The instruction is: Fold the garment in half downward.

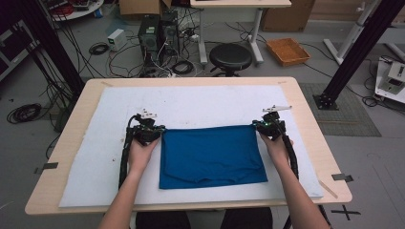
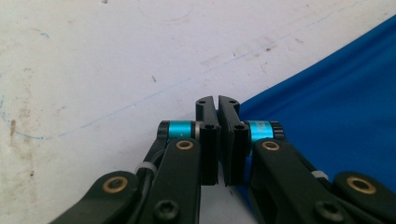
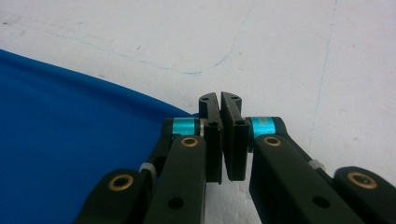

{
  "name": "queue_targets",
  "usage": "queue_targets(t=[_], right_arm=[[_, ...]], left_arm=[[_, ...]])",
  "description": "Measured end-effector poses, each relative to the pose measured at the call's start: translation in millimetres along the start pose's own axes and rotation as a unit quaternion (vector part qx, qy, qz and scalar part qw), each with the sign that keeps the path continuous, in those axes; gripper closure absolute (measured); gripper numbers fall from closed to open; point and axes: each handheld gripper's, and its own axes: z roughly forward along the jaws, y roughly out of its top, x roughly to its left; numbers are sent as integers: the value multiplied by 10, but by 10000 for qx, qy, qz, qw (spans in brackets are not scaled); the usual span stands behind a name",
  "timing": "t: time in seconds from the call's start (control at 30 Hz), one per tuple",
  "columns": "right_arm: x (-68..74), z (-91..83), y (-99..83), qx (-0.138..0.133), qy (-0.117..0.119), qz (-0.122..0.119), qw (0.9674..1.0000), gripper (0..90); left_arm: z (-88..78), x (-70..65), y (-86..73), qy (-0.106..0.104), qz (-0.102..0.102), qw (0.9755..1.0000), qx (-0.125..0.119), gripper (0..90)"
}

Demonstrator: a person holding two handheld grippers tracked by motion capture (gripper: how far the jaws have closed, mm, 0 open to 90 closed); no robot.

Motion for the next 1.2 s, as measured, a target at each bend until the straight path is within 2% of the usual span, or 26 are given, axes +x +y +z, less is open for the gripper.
queue_targets(t=[0.2, 0.47, 0.53, 0.57, 0.67, 0.73, 0.8, 0.93, 1.1, 1.2], right_arm=[[44, -31, 4, 9, -122, -23, 9999, 878], [37, -73, 4, -3, -203, 21, 9998, 867], [34, -85, 3, -36, -207, 41, 9998, 759], [32, -100, 3, -72, -205, 50, 9998, 747], [42, -200, -2, -218, -189, 51, 9996, 689], [64, -310, -33, -405, -140, 53, 9991, 676], [91, -421, -89, -478, -67, 56, 9988, 656], [170, -636, -271, -632, 157, 94, 9978, 642], [307, -832, -579, -524, 556, 212, 9969, 642], [412, -898, -747, -361, 796, 206, 9960, 643]], left_arm=[[33, 10, 51, 95, 113, 9999, -51, 865], [85, 14, 114, 93, 55, 9999, -49, 853], [50, -4, 110, 155, -38, 9999, -42, 742], [13, -7, 102, 122, -119, 9998, -58, 694], [-161, -50, 48, 26, -196, 9997, -176, 642], [-301, -98, -3, -97, -227, 9996, -149, 633], [-437, -187, -70, -288, -193, 9993, -140, 633], [-642, -404, -237, -576, -77, 9983, 102, 638], [-724, -600, -451, -679, -119, 9971, 322, 645], [-725, -638, -512, -733, -87, 9964, 412, 676]])
